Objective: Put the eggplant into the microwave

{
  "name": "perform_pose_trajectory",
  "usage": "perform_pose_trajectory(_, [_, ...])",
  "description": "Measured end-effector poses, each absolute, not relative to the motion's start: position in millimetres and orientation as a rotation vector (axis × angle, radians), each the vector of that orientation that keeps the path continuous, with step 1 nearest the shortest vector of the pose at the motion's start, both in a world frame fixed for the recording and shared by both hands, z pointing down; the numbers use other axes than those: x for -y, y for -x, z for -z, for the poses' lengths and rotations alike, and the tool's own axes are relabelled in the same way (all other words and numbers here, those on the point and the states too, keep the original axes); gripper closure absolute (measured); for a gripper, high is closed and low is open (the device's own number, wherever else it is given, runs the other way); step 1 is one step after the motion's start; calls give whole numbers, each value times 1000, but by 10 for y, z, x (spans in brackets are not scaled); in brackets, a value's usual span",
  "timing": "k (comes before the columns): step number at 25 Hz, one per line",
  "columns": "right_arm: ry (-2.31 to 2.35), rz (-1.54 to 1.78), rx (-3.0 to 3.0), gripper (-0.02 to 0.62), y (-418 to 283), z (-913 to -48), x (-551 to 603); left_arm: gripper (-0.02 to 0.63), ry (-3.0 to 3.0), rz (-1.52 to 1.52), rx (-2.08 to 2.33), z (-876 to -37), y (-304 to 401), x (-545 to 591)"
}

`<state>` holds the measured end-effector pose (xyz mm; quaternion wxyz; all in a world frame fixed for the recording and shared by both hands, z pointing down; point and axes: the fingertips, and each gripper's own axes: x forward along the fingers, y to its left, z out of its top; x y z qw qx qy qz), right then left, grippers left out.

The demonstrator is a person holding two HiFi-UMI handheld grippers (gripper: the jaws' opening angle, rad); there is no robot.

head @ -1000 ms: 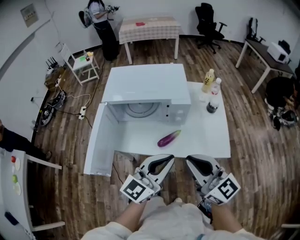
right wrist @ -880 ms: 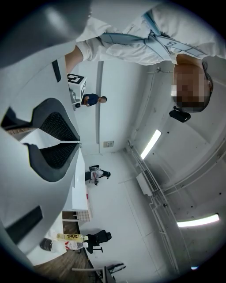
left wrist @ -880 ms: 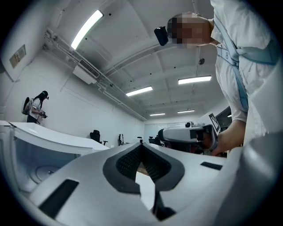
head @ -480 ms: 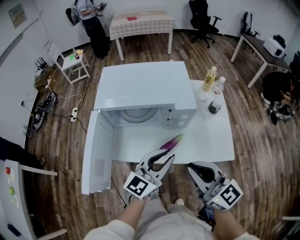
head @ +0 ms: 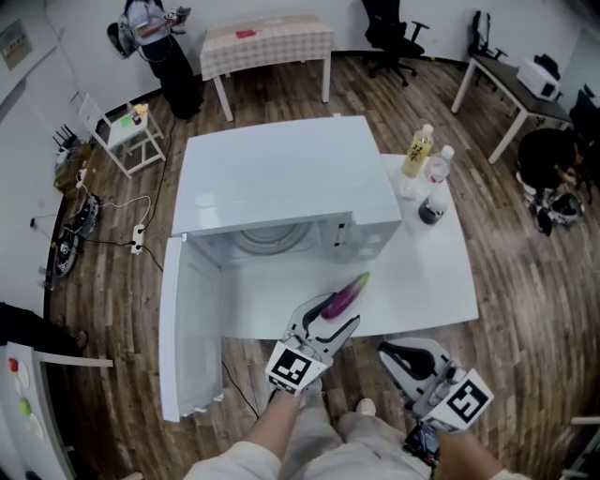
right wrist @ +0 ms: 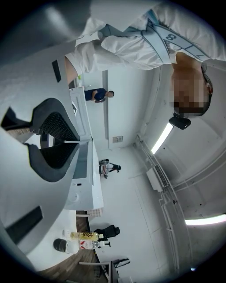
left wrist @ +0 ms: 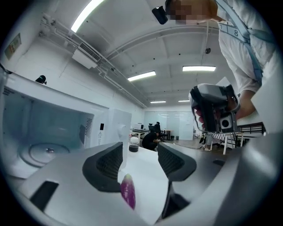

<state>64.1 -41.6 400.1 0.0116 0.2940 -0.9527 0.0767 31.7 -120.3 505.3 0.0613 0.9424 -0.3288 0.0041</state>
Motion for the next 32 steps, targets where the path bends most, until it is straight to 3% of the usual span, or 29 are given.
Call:
perform_pose_trajectory(6, [-904, -252, 2971, 560, -550, -4072, 458, 311, -2816, -140, 1010, -5489, -364, 1385])
perform_pose_trajectory(17, [-906, -273, 2960, 560, -547, -4146, 472, 311, -2777, -425, 996, -6084, -414, 1519])
perform_pose_trajectory(26, [-906, -286, 2952, 560, -569, -4163, 496, 318, -2720, -641, 996, -6502, -442, 1542])
perform_pose_trajectory(32, [-911, -292, 2954, 560, -571, -4166, 501, 373, -2712, -706, 983, -6580, -438, 1532])
